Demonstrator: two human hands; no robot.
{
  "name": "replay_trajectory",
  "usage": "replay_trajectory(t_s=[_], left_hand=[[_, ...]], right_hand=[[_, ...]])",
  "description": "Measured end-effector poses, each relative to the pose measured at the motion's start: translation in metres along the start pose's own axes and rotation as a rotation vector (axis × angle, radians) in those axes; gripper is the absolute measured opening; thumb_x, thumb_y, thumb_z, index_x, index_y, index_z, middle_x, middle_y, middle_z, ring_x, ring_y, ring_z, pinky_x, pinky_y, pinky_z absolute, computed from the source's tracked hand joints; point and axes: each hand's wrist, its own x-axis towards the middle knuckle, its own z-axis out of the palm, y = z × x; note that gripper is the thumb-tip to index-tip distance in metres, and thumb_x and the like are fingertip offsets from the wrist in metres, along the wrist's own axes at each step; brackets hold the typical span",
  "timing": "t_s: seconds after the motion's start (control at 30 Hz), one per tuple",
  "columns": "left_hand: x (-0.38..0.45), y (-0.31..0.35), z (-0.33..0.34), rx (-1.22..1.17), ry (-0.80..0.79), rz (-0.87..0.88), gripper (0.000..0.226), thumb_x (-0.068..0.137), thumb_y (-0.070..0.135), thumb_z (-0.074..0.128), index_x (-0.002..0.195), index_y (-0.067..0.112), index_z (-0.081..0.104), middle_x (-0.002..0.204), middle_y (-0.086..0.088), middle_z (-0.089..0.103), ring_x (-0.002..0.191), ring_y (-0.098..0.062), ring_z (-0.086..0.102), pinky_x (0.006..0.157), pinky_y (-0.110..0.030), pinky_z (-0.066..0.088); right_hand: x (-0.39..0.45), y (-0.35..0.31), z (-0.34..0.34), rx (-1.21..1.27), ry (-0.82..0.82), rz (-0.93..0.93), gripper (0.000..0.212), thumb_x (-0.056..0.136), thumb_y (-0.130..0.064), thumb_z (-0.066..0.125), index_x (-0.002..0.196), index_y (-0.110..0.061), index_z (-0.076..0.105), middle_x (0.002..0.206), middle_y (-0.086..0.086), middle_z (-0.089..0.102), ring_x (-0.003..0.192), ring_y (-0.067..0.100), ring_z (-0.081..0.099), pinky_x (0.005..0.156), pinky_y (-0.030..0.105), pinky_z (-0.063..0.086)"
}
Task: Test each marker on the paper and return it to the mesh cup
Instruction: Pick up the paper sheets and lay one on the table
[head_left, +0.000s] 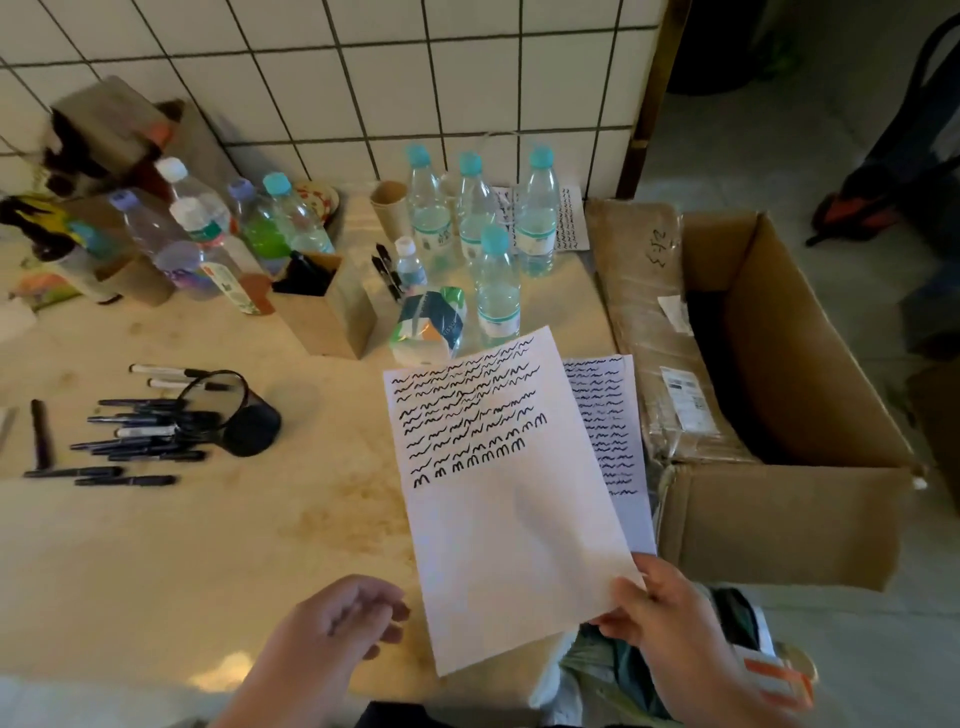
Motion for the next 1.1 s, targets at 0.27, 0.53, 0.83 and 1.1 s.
replay_trajectory(t_s=[0.27, 0.53, 0.83, 1.1], left_hand=[[0.042, -0.021, -0.085, 0.022, -0.071, 0.001, 0.021, 0.096, 0.001, 0.057, 0.095, 0.013, 0.074, 0.092, -0.001, 0.079, 0.085, -0.02, 0.074, 0.08, -0.04, 0.054], [0.087, -0.067, -0.234, 0.001, -0.106, -0.065, 0.023, 0.095, -0.001, 0.056, 0.09, 0.01, 0.075, 0.082, -0.003, 0.078, 0.077, -0.017, 0.073, 0.076, -0.036, 0.051], [0.076, -0.092, -0.301, -0.048, -0.029, 0.014, 0.041, 0.092, -0.002, 0.048, 0.09, 0.026, 0.078, 0.09, -0.003, 0.079, 0.089, -0.023, 0.072, 0.093, -0.05, 0.053], [0.038, -0.11, -0.317, -0.117, 0.087, 0.057, 0.037, 0.094, 0.003, 0.052, 0.087, 0.028, 0.078, 0.091, -0.002, 0.079, 0.091, -0.028, 0.072, 0.095, -0.052, 0.053]], right_hand=[[-0.005, 0.002, 0.094, 0.033, 0.023, -0.003, 0.024, 0.096, 0.012, 0.051, 0.094, -0.006, 0.067, 0.082, 0.019, 0.072, 0.069, 0.038, 0.066, 0.068, 0.046, 0.057], [-0.027, 0.028, 0.24, 0.094, 0.115, 0.031, 0.027, 0.081, 0.022, 0.061, 0.08, -0.001, 0.075, 0.074, 0.031, 0.07, 0.065, 0.035, 0.065, 0.067, 0.045, 0.054], [-0.062, 0.024, 0.314, -0.006, 0.002, -0.021, 0.024, 0.083, 0.025, 0.057, 0.089, 0.005, 0.069, 0.064, 0.017, 0.07, 0.053, 0.027, 0.061, 0.045, 0.034, 0.055], [-0.075, 0.041, 0.334, 0.033, -0.12, -0.016, 0.02, 0.08, 0.023, 0.061, 0.093, 0.008, 0.065, 0.064, 0.02, 0.068, 0.05, 0.028, 0.062, 0.045, 0.033, 0.052]])
